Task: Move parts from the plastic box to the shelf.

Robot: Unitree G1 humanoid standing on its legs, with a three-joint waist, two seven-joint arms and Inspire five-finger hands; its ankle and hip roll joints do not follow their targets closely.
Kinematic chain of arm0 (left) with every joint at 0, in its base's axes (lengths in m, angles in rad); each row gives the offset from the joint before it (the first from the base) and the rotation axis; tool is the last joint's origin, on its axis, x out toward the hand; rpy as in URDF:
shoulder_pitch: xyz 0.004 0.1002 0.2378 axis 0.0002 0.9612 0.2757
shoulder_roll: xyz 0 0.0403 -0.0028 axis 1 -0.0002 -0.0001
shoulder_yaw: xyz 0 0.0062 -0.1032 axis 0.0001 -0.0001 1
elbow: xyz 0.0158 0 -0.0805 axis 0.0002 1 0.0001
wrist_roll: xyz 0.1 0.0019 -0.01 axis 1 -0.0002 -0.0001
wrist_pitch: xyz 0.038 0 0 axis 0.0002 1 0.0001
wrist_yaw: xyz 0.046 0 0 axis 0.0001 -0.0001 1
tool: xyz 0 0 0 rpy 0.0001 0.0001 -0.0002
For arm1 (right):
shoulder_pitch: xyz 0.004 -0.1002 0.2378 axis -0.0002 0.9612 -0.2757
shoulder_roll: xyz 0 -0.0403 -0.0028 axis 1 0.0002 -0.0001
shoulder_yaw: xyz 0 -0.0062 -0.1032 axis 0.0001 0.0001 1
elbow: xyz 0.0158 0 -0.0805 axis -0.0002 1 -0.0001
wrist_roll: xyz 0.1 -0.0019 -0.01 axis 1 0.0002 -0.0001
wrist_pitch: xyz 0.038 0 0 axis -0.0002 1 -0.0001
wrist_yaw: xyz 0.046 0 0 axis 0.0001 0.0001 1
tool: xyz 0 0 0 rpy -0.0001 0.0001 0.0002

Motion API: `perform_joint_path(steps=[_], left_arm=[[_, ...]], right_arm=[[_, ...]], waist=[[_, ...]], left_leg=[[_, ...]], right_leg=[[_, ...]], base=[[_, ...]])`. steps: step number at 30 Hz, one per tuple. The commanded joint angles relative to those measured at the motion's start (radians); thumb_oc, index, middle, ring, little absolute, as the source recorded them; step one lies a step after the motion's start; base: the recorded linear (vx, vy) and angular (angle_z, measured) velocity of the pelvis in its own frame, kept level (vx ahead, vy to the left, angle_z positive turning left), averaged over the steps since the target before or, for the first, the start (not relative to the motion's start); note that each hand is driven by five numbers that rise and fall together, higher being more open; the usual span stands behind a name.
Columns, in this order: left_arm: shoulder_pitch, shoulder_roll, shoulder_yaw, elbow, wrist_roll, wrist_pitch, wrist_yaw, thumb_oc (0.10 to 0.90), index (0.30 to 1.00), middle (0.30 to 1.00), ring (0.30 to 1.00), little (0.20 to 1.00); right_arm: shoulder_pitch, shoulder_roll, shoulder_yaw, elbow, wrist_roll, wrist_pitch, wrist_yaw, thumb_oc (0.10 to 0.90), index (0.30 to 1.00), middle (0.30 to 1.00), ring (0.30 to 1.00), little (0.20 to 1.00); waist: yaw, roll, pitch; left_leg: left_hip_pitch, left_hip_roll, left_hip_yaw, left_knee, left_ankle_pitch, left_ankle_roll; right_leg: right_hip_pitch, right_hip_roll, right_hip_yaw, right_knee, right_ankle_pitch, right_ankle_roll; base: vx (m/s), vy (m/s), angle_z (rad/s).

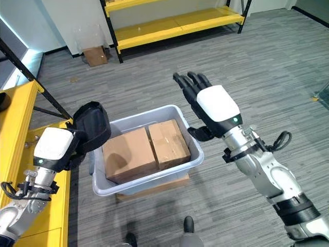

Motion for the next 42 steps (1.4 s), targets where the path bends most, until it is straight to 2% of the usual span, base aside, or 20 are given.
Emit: perform_joint_path(steps=[1,4,5,6,7,8,11,14,16,17,19,23,28,39,42], left_arm=[[-0.071,0.081,0.134,-0.110,0.000,-0.008,0.087,0.400,0.300,0.300,0.300,0.300],[-0.057,0.103,0.126,-0.142,0.003,-0.028,0.081,0.400,0.300,0.300,0.300,0.300],[-0.059,0.104,0.124,-0.142,0.003,-0.028,0.081,0.400,0.300,0.300,0.300,0.300],[-0.070,0.121,0.106,-0.156,0.014,-0.037,0.080,0.400,0.300,0.300,0.300,0.300],[-0.085,0.128,0.088,-0.161,0.017,-0.040,0.078,0.400,0.300,0.300,0.300,0.300],[-0.091,0.131,0.081,-0.171,0.020,-0.047,0.072,0.400,0.300,0.300,0.300,0.300],[-0.118,0.137,0.059,-0.212,0.020,-0.075,0.064,0.400,0.300,0.300,0.300,0.300],[-0.171,0.148,0.027,-0.238,0.025,-0.084,0.065,0.400,0.300,0.300,0.300,0.300],[-0.206,0.158,0.008,-0.247,0.035,-0.078,0.064,0.400,0.300,0.300,0.300,0.300],[-0.213,0.159,0.006,-0.247,0.035,-0.078,0.062,0.400,0.300,0.300,0.300,0.300],[-0.236,0.158,-0.014,-0.259,0.036,-0.089,0.060,0.400,0.300,0.300,0.300,0.300],[-0.249,0.155,-0.033,-0.263,0.044,-0.083,0.073,0.400,0.300,0.300,0.300,0.300],[-0.294,0.157,-0.035,-0.313,0.045,-0.075,0.095,0.400,0.300,0.300,0.300,0.300],[-0.267,0.198,0.016,-0.374,0.070,-0.064,0.130,0.400,0.300,0.300,0.300,0.300],[-0.254,0.223,0.039,-0.379,0.094,-0.046,0.156,0.400,0.300,0.300,0.300,0.300]], right_arm=[[-0.145,-0.041,0.031,-0.084,0.080,-0.039,-0.060,0.900,1.000,1.000,1.000,1.000],[-0.161,-0.049,0.041,-0.079,0.085,-0.037,-0.074,0.900,1.000,1.000,1.000,1.000],[-0.160,-0.049,0.040,-0.077,0.085,-0.038,-0.075,0.900,1.000,1.000,1.000,1.000],[-0.144,-0.050,0.026,-0.077,0.085,-0.037,-0.086,0.900,1.000,1.000,1.000,1.000],[-0.127,-0.050,0.012,-0.079,0.081,-0.035,-0.097,0.900,1.000,1.000,1.000,1.000],[-0.106,-0.045,-0.003,-0.080,0.077,-0.034,-0.098,0.900,1.000,1.000,1.000,1.000],[-0.042,-0.018,-0.050,-0.103,0.069,-0.042,-0.109,0.900,1.000,1.000,1.000,1.000],[-0.012,0.021,-0.062,-0.102,0.082,-0.044,-0.108,0.900,1.000,1.000,1.000,1.000],[-0.006,0.045,-0.061,-0.097,0.075,-0.041,-0.105,0.900,1.000,1.000,1.000,1.000],[-0.001,0.060,-0.064,-0.094,0.073,-0.039,-0.104,0.900,1.000,1.000,1.000,1.000],[0.011,0.079,-0.072,-0.092,0.067,-0.035,-0.106,0.900,1.000,1.000,1.000,1.000],[0.019,0.118,-0.069,-0.089,0.060,-0.029,-0.113,0.900,1.000,1.000,1.000,1.000],[-0.036,0.198,-0.011,-0.051,0.047,-0.001,-0.115,0.900,1.000,1.000,1.000,1.000],[-0.062,0.236,0.030,-0.033,0.021,0.014,-0.101,0.900,1.000,1.000,1.000,1.000],[-0.078,0.260,0.046,-0.027,0.016,0.019,-0.103,0.900,1.000,1.000,1.000,1.000]], waist=[[0.029,-0.014,-0.047],[0.051,-0.011,-0.018],[0.048,-0.012,-0.018],[0.055,-0.015,-0.005],[0.051,-0.024,0.003],[0.045,-0.031,0.005],[0.039,-0.059,-0.003],[0.030,-0.073,-0.019],[0.025,-0.075,-0.026],[0.022,-0.074,-0.031],[0.015,-0.071,-0.041],[0.025,-0.074,-0.064],[0.061,-0.088,-0.084],[0.122,-0.104,-0.115],[0.139,-0.104,-0.115]], left_leg=[[-0.011,0.059,-0.114,0.006,0.119,-0.033],[-0.062,0.066,-0.133,0.004,0.188,-0.046],[-0.065,0.065,-0.139,0.003,0.192,-0.047],[-0.101,0.060,-0.115,-0.004,0.223,-0.047],[-0.124,0.043,-0.103,0.006,0.219,-0.043],[-0.127,0.029,-0.086,0.021,0.191,-0.035],[-0.138,-0.046,-0.092,0.172,0.025,0.004],[-0.111,-0.089,-0.081,0.275,-0.094,0.021],[-0.086,-0.124,-0.084,0.292,-0.158,0.029],[-0.069,-0.129,-0.079,0.263,-0.175,0.035],[-0.042,-0.119,-0.053,0.199,-0.145,0.036],[-0.002,-0.128,-0.057,0.097,-0.129,0.042],[0.032,-0.175,-0.085,0.013,-0.118,0.071],[0.030,-0.243,-0.150,-0.004,-0.134,0.107],[0.033,-0.277,-0.171,-0.030,-0.128,0.128]], right_leg=[[0.027,-0.026,-0.047,0.118,-0.113,-0.022],[0.027,-0.034,-0.091,0.118,-0.119,-0.031],[0.028,-0.035,-0.096,0.117,-0.119,-0.032],[0.035,-0.050,-0.137,0.111,-0.120,-0.040],[0.046,-0.067,-0.167,0.106,-0.124,-0.042],[0.044,-0.073,-0.183,0.101,-0.121,-0.041],[0.050,-0.092,-0.223,0.045,-0.081,-0.042],[0.075,-0.098,-0.282,0.009,-0.079,-0.046],[0.098,-0.093,-0.310,-0.006,-0.076,-0.041],[0.104,-0.091,-0.320,-0.010,-0.073,-0.036],[0.124,-0.092,-0.343,-0.019,-0.062,-0.025],[0.149,-0.103,-0.353,-0.024,-0.053,-0.013],[0.167,-0.138,-0.366,-0.044,-0.010,0.019],[0.200,-0.205,-0.413,-0.072,0.052,0.069],[0.184,-0.241,-0.412,-0.072,0.099,0.098]], base=[[-0.06,-0.156,0.17],[-0.06,-0.126,0.29],[-0.08,-0.140,0.69],[-0.07,-0.140,0.75],[-0.10,-0.193,0.78],[-0.11,-0.180,1.35],[-0.12,-0.128,1.18],[-0.04,-0.071,0.70],[0.00,0.029,1.07],[0.01,0.098,0.83],[0.05,0.137,0.22],[0.07,0.120,0.25],[0.03,0.191,0.07],[-0.01,0.121,0.23],[-0.06,0.201,0.21]])
